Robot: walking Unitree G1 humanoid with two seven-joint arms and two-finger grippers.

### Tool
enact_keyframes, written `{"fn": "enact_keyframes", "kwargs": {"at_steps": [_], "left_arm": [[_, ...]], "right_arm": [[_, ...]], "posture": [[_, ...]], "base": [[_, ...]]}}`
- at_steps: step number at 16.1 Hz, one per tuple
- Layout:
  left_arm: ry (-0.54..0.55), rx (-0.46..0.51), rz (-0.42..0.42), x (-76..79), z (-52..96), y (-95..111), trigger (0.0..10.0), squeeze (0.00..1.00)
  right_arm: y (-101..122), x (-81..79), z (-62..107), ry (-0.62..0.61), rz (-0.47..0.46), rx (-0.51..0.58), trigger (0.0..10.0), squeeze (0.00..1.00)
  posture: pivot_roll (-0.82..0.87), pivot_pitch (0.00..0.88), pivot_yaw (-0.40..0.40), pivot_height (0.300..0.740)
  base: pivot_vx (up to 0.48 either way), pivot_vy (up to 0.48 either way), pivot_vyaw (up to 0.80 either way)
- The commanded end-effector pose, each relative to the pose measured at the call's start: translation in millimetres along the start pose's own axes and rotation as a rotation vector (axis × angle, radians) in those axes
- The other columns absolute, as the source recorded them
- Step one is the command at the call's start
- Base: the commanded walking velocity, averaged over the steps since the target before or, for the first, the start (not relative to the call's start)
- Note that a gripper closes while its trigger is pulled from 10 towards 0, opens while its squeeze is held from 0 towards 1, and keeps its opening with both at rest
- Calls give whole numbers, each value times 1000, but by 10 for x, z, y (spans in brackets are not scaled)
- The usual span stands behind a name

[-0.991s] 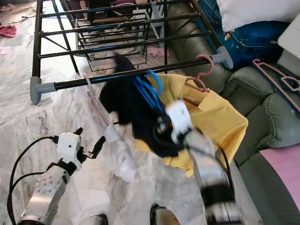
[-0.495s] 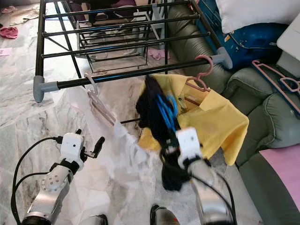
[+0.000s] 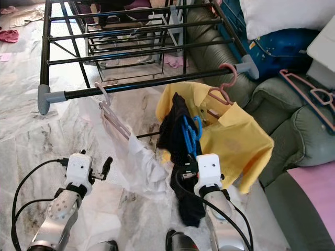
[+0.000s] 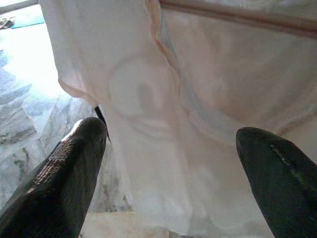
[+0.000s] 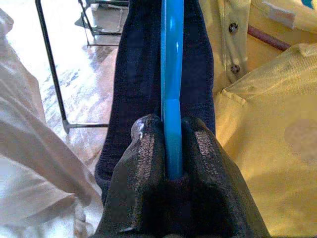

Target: Hang hanger

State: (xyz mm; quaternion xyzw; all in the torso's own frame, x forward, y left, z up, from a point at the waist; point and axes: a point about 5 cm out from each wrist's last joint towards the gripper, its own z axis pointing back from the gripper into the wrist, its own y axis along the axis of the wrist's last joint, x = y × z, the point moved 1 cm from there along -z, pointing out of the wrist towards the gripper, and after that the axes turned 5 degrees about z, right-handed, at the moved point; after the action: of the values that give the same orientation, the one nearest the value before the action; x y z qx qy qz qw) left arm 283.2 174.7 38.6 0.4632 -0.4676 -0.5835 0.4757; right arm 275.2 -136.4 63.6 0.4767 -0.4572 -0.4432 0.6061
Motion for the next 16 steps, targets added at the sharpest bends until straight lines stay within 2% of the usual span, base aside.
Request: {"fn": "enact_keyframes", "kwargs": {"at_steps": [1,8,11,14,16], "left_arm": [[19,-29,-4,-18,42,-83,10000,0],[25,-17,-26,-8,-92,-26,10000,0],[14,-10,-37,-1,-178,25,10000,0],[1,-18,-38,34,-167,-14,10000,0],[-6,-24,-37,63,-144,-52,10000,0]], "right_arm": [[41,49,6,-35,1,26,10000,0],[-60,74,-36,-83,-18,-7,10000,0],[-99,100,-56,-94,-21,-21,10000,0],[-250,219,-2,-144,-45,-78,10000,0],[-270,223,-6,-143,-48,-84,10000,0]], "posture": [[-71,125,-69,740],[-54,47,-60,740],[-50,21,-61,740],[-42,6,-68,740],[-41,5,-70,740]], "base": [[0,0,0],[0,0,0],[-282,0,0],[-331,0,0],[-322,0,0]]}}
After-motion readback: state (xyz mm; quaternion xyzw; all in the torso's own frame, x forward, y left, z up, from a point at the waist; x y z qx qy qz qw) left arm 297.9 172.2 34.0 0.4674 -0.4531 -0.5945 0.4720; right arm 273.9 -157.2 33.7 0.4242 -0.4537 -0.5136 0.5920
